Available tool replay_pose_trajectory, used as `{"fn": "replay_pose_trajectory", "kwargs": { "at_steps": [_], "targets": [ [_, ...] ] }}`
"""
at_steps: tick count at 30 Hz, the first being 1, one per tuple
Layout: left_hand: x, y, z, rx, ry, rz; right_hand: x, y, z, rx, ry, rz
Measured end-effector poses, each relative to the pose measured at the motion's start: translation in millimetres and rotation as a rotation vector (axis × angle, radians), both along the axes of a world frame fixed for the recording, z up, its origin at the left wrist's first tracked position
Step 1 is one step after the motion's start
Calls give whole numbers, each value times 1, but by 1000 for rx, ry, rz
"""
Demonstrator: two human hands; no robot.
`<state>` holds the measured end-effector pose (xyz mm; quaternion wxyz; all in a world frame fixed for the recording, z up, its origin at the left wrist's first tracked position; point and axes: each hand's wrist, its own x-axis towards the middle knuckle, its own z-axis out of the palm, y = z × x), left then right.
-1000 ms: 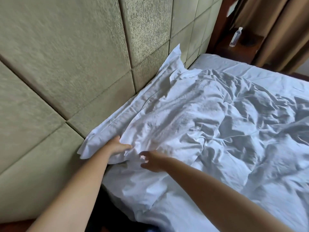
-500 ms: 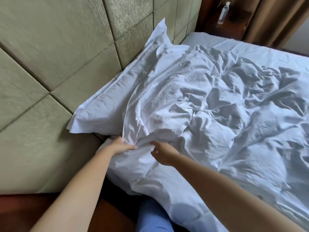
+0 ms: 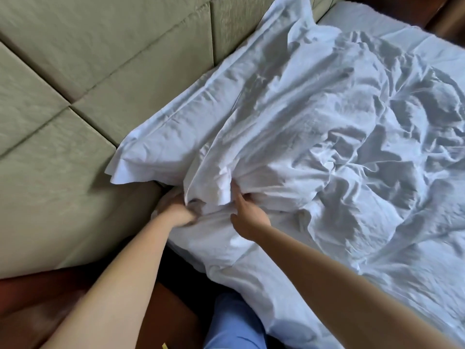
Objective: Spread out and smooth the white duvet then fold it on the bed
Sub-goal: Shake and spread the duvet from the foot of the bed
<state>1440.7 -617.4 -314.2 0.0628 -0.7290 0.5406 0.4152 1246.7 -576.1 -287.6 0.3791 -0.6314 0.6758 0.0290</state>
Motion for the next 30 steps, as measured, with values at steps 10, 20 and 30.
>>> {"fn": "replay_pose_trajectory", "kwargs": {
  "at_steps": [10,20,30],
  "targets": [
    [-1,17,-14,401,-92,-317,-3,3,-9,3,-12,40],
    [-78,85,116,408,551,165,-61,105,26,70,-72,101],
    [-209,180,217,-638,825,-55,-125,223,60,-156,-548,-666]
  ]
}}
